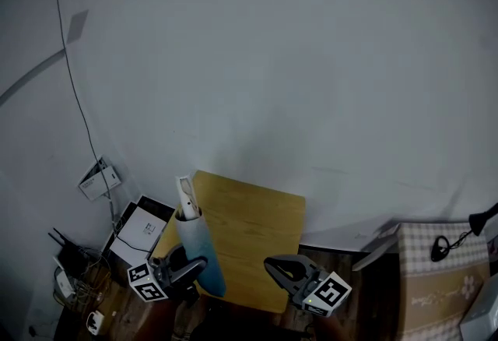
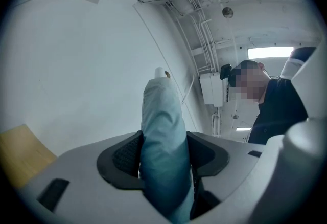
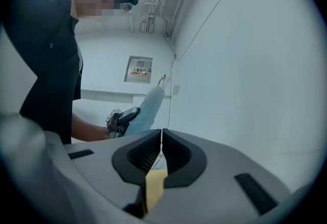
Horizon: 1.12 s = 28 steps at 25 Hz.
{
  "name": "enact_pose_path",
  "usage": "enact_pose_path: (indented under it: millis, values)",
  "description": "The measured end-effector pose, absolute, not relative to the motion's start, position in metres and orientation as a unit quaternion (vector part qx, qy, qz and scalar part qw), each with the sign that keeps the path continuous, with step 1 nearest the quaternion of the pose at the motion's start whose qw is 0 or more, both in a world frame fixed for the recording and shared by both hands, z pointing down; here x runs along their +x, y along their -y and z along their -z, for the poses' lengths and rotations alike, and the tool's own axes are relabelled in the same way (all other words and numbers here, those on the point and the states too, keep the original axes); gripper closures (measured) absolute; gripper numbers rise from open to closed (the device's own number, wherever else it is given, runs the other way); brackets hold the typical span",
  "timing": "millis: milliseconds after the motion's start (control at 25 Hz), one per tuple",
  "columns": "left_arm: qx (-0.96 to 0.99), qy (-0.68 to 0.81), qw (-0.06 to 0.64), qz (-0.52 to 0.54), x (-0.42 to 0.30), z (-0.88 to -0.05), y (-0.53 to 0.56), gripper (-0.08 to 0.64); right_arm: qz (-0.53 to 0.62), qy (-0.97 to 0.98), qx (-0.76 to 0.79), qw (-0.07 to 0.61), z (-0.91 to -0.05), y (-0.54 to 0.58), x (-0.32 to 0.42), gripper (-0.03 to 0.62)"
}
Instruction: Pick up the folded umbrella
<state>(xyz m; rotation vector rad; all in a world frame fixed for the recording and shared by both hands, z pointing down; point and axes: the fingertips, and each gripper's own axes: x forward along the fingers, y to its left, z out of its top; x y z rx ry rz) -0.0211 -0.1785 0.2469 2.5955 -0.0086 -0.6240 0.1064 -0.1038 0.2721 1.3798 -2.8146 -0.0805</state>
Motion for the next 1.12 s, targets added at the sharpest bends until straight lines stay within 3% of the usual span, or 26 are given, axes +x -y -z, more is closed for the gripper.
enact_pose_path:
  millis: [320, 640, 960, 1120]
  values:
    - [0.945, 0.014, 0.253, 0.208, -0.040, -0.262, 0.108, 0.296, 0.002, 0.906, 0.422, -0.039, -0.288, 0.042, 0.080, 0.571]
    - [0.948, -0.033, 0.250, 0.195, -0.072, -0.259, 0.070, 0.291, 0.014, 0.890, 0.455, -0.006, -0.288, -0.001, 0.040, 0.571]
    - [0.950, -0.067, 0.253, 0.168, -0.169, -0.274, 0.030, 0.290, -0.014, 0.900, 0.436, -0.005, -0.302, -0.028, -0.085, 0.571]
    - [0.945, -0.047, 0.292, 0.141, -0.208, -0.320, 0.021, 0.288, -0.019, 0.877, 0.480, 0.000, -0.320, -0.037, -0.104, 0.571]
